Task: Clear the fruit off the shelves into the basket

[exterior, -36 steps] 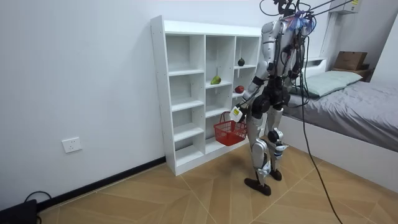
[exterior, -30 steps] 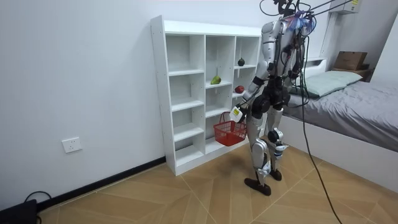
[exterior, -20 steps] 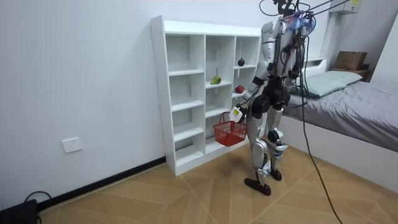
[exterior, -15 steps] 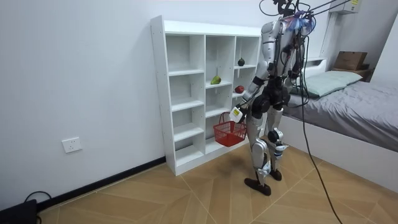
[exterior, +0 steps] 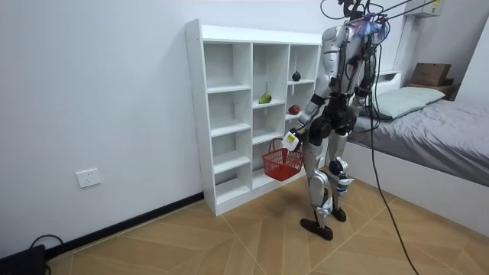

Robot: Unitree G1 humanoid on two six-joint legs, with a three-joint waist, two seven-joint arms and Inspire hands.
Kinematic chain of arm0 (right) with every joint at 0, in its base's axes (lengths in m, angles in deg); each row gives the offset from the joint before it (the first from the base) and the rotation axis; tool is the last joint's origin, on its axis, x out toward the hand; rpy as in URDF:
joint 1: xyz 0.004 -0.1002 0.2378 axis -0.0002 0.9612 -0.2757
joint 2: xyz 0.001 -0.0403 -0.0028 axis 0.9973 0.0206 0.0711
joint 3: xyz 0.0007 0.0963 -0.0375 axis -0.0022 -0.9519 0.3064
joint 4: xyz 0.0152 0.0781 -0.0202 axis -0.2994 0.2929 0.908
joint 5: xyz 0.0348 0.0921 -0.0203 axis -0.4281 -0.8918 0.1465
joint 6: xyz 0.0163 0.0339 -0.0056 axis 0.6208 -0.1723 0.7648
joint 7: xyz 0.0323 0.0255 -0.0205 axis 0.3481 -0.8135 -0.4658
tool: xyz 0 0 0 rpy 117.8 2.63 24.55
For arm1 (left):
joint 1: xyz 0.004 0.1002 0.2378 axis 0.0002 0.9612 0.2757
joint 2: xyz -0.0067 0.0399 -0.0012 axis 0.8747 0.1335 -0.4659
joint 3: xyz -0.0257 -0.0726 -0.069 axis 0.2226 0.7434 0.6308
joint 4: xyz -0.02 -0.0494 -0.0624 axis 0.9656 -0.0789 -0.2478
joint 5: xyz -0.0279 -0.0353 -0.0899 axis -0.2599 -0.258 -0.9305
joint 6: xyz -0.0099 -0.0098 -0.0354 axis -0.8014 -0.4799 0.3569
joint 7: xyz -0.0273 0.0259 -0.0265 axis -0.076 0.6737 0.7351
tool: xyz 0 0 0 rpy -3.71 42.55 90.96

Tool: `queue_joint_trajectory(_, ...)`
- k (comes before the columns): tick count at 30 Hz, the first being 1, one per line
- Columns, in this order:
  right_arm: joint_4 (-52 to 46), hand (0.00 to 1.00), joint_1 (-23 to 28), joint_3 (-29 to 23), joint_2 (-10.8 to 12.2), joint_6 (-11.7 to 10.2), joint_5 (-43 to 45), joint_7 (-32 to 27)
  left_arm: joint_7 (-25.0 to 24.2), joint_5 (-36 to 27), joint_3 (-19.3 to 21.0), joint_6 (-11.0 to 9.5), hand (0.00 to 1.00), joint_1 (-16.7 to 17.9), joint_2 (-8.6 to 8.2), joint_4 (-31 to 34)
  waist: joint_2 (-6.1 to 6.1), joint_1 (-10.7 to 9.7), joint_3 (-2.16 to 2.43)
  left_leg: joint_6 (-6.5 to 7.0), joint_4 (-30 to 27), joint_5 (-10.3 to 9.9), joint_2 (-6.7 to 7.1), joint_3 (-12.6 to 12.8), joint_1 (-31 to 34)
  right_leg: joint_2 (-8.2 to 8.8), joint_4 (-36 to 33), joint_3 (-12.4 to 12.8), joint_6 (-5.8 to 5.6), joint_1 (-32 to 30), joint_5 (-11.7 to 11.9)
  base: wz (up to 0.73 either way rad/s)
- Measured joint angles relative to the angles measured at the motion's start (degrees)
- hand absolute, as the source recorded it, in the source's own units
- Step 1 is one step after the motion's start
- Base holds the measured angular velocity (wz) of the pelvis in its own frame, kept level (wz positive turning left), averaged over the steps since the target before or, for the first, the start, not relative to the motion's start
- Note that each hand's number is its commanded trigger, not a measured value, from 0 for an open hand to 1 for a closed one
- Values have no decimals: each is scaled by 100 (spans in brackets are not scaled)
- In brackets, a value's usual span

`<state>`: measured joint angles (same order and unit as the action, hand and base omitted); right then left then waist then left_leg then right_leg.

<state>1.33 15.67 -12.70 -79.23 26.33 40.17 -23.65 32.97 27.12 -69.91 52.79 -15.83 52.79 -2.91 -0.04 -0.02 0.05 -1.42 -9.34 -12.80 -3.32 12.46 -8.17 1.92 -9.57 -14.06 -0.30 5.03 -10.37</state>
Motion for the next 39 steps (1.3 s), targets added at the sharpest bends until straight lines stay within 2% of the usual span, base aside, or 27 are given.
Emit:
queue_joint_trajectory(9,-247,0,114,-645,-16,2,-344,-404,-8,5,77,-55,100,159,11,131,-8,-143,-5,1,71,-1,1,0,-29,-11,-24,10,-6,-33,-11,0)
queue_joint_trajectory(12,-394,0,107,-858,-28,-81,-340,-613,-14,6,156,-110,100,212,17,124,-19,-177,0,1,70,-1,2,1,-47,-10,-25,12,-6,-15,-10,0)
queue_joint_trajectory(15,-727,0,138,-1085,-25,-133,-343,-895,-4,14,288,-119,100,238,19,109,-39,-209,16,1,69,0,3,15,-56,-12,-22,46,-6,-10,-10,-1)
queue_joint_trajectory(17,-1318,0,167,-1130,-28,-157,-337,-1215,9,17,349,-119,100,286,35,112,-29,-262,14,0,64,0,4,35,-62,-13,-25,56,-6,-13,-10,-6)
queue_joint_trajectory(20,-1772,0,156,-1134,-28,-268,-175,-1530,11,69,373,-118,100,321,37,115,-48,-280,11,1,66,0,4,34,-80,-12,-23,53,-6,0,-10,0)
queue_joint_trajectory(28,-3278,0,229,-1039,-23,-308,437,-2431,127,92,351,-112,100,418,36,324,-53,-264,4,1,67,0,2,95,-20,-26,-40,150,-6,-111,-8,-5)
queue_joint_trajectory(33,-3966,0,220,-1001,-5,-388,824,-2736,118,131,354,-115,100,418,36,282,-49,-228,-1,1,83,0,3,124,-38,-28,-50,156,-5,-103,19,-5)
queue_joint_trajectory(39,-5238,0,329,-821,-7,-413,1072,-2914,104,126,270,-112,100,417,51,337,-56,-226,-8,0,97,0,4,133,-19,-28,-28,153,-7,-117,18,0)
